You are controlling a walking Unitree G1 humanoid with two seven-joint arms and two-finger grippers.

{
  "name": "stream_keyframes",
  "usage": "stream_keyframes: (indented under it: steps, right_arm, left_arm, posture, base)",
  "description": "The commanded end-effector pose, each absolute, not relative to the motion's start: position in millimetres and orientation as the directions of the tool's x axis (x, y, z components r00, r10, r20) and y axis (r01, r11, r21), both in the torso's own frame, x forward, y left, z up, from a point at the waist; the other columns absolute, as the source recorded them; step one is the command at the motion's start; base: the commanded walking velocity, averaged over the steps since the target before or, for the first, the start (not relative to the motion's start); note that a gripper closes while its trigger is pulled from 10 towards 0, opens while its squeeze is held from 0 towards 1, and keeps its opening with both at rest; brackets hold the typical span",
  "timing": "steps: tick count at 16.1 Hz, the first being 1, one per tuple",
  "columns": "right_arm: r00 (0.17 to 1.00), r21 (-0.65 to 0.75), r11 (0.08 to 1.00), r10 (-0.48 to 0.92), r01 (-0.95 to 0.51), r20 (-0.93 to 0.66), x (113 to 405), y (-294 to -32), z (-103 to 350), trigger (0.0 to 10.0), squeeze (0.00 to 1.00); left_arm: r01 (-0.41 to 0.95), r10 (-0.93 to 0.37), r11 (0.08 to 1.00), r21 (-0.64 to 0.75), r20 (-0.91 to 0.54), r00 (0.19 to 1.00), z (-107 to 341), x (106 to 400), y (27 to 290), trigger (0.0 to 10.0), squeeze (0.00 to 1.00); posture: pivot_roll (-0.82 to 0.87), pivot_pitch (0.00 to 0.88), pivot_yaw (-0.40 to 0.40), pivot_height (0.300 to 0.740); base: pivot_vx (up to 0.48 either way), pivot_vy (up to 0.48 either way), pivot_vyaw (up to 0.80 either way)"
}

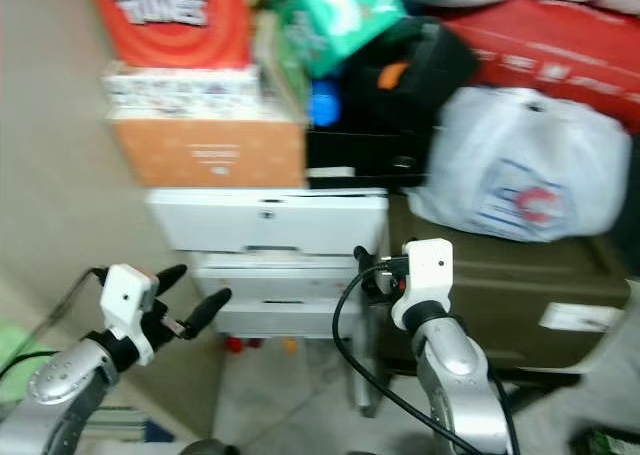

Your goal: Clean up the room

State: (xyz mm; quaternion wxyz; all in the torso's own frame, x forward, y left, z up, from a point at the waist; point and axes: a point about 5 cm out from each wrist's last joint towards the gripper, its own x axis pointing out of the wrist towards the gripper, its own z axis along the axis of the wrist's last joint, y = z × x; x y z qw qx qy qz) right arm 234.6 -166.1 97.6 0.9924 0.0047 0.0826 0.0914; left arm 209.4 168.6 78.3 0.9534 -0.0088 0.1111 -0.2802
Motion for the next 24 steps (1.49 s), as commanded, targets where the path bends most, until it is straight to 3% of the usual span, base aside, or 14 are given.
stream_keyframes:
  steps: [1, 5, 14, 24]
  right_arm:
    - [0.97, 0.021, 0.985, 0.173, -0.172, -0.17, 235, -168, 98, 10.0, 0.0]
    - [0.97, 0.02, 0.985, 0.171, -0.17, -0.174, 235, -168, 97, 10.0, 0.0]
    - [0.968, 0.009, 0.983, 0.18, -0.181, -0.175, 238, -167, 96, 10.0, 0.0]
    - [0.969, 0.0, 0.984, 0.178, -0.181, -0.17, 234, -170, 96, 10.0, 0.0]
  left_arm:
    - [0.543, -0.547, 0.836, -0.082, -0.213, 0.81, 78, 209, 168, 10.0, 0.0]
    - [0.539, -0.544, 0.838, -0.083, -0.212, 0.812, 78, 210, 168, 10.0, 0.0]
    - [0.467, -0.469, 0.882, -0.055, -0.182, 0.864, 83, 218, 174, 10.0, 0.0]
    - [0.417, -0.418, 0.908, -0.043, -0.165, 0.893, 81, 211, 185, 10.0, 0.0]
  posture:
    - [-0.05, 0.0, -0.007, 0.74]
    - [-0.06, 0.0, -0.008, 0.74]
    - [-0.04, 0.0, -0.011, 0.74]
    - [-0.05, 0.0, -0.009, 0.74]
  base:
    - [0.0, -0.345, 0.0]
    - [0.0, -0.328, 0.0]
    - [0.0, 0.0, 0.0]
    - [0.0, 0.0, 0.8]
